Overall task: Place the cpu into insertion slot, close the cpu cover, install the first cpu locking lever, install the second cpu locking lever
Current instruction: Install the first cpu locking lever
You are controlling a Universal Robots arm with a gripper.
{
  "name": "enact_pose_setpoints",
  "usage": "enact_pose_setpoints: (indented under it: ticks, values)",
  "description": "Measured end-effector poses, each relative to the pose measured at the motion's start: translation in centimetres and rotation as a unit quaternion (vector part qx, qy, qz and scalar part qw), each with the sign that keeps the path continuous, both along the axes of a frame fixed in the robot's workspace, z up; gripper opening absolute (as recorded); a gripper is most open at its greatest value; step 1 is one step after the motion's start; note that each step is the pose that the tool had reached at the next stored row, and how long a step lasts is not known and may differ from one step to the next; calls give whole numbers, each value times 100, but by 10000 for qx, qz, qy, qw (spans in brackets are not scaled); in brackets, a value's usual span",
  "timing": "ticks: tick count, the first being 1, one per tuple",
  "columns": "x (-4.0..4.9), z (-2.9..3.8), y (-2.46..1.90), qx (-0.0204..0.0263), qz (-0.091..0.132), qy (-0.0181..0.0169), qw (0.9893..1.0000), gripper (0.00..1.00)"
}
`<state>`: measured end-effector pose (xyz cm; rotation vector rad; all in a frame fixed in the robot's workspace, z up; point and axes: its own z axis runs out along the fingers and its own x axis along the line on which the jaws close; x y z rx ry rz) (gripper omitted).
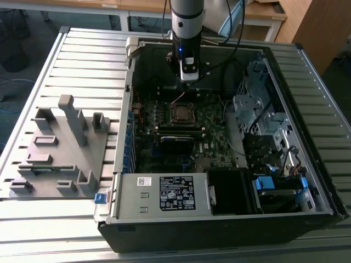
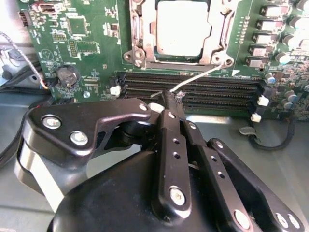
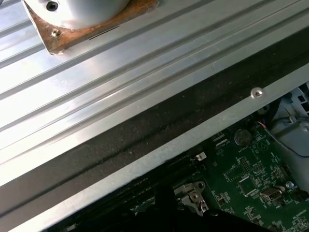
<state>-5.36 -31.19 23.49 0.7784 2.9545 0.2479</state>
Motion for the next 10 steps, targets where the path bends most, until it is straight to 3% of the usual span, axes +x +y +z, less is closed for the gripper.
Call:
enact_pose_setpoints:
  ticks: [10]
  values:
    - [33, -150, 0, 0, 0, 0, 10000, 10]
